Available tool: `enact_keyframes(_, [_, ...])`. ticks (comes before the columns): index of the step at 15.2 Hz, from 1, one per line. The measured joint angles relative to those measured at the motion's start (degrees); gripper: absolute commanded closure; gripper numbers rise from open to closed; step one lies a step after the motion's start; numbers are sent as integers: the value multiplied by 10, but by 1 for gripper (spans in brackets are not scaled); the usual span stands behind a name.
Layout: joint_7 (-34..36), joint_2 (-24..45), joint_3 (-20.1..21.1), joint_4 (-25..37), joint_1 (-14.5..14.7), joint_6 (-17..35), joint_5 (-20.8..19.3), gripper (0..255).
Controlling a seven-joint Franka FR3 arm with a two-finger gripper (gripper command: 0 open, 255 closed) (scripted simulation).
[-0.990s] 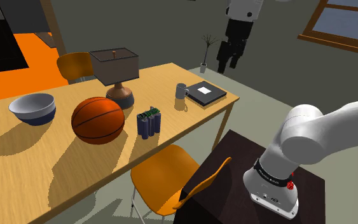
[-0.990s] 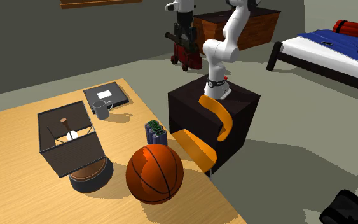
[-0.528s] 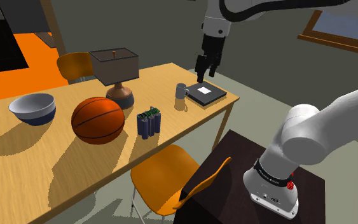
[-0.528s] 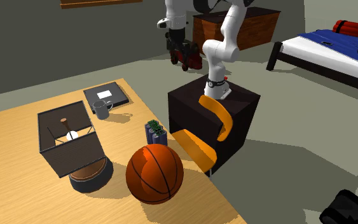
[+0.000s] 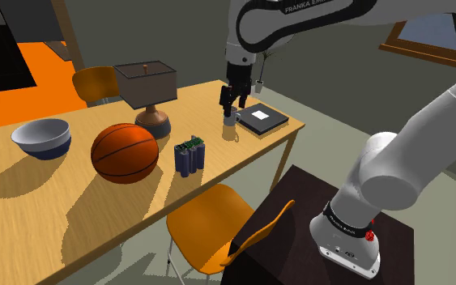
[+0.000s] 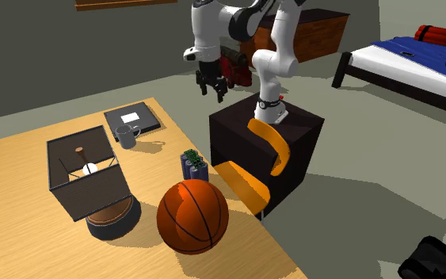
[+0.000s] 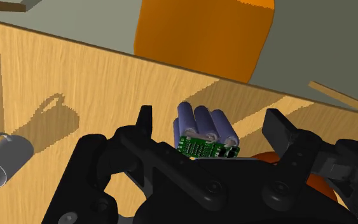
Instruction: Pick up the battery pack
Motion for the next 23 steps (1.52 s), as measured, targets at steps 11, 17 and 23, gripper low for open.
enact_keyframes(11, [-19, 243, 20, 139, 23, 92, 1, 0])
enact_keyframes(17, [-26, 373, 30, 245, 35, 110, -6, 0])
enact_keyframes(23, [-33, 486, 35, 352, 45, 111, -15, 0])
